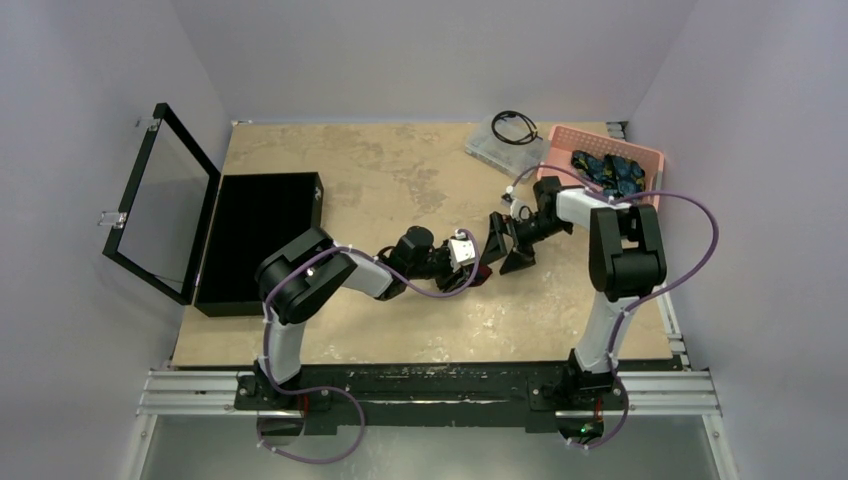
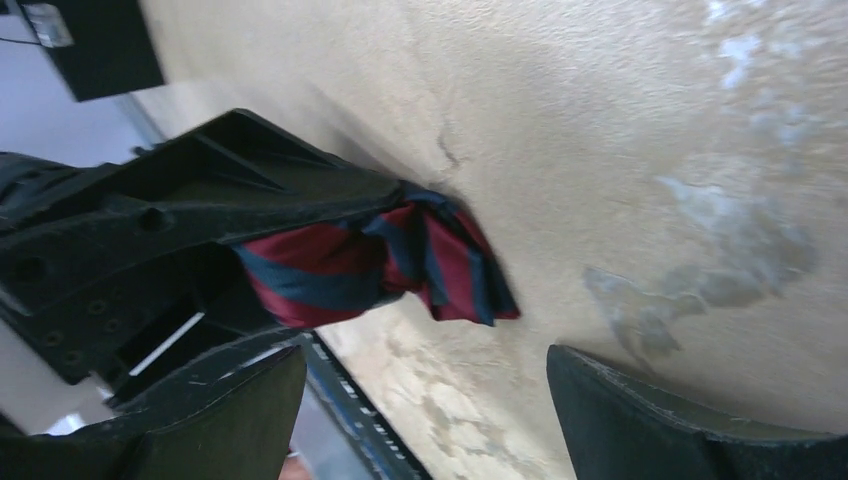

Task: Roll the ties
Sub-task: Roll the tie at the center of the board.

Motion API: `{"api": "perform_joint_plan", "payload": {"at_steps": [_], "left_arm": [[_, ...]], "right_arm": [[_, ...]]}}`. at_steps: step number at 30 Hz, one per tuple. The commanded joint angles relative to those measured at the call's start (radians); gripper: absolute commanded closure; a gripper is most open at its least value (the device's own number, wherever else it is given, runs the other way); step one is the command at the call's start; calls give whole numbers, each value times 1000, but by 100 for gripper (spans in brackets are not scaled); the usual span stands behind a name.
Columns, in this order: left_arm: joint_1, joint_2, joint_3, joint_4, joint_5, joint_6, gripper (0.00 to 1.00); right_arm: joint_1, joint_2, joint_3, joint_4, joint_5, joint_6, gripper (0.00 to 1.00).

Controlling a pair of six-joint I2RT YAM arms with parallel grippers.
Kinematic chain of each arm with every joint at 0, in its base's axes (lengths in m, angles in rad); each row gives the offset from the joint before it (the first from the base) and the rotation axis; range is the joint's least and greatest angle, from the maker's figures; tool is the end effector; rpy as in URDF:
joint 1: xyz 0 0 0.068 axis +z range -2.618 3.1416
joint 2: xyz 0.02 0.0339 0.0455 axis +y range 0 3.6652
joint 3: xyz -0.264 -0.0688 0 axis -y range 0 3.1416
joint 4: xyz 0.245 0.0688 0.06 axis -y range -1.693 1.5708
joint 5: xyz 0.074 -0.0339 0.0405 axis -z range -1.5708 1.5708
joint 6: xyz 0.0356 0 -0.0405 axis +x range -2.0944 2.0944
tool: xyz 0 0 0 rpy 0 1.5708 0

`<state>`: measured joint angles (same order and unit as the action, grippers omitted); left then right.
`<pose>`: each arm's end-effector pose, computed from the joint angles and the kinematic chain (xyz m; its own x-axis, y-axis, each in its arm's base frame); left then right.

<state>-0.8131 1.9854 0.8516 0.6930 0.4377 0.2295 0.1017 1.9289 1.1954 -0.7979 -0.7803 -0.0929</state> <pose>0.2505 -0.2868 0.1132 -0.0759 0.3801 -0.9218 0.9639 0.2645 0.0296 0.3343 0.0593 0.1421 -0.9805 -0.1663 -0.1044 -0.1915 0.6918 0.6963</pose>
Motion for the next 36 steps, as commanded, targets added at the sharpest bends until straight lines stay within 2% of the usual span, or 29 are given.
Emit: {"api": "perform_joint_plan", "payload": {"at_steps": [1,8,12,14,15,16,18,21,26,34,36], "left_arm": [[7,46,-43,-246,-37,42,80],[8,45,-39,-241,-29,41,80],[8,46,-36,-243,-25,47,80],[8,48,-32,-244,-23,51,80],[9,48,-27,-249,-21,53,80],[9,49,-26,-251,-21,55,80],[9,50,-24,-251,-20,54,80],[9,51,-22,-251,-17,55,80],[9,53,-18,-262,-21,57,80],[9,50,-19,-272,-12,72,79],[9,52,-17,-271,-8,73,77]], "right_arm": [[12,103,-58,162,-33,60,2],[39,136,-73,259,-236,76,4],[61,89,-86,262,-317,62,19],[64,67,-96,247,-342,50,32],[66,57,-97,238,-348,44,32],[68,48,-100,234,-351,41,26],[75,24,-115,270,-343,67,6],[87,9,-128,333,-340,151,6],[134,22,-89,342,-301,204,19],[147,10,-55,320,-214,224,53],[147,15,-51,321,-209,221,65]]}}
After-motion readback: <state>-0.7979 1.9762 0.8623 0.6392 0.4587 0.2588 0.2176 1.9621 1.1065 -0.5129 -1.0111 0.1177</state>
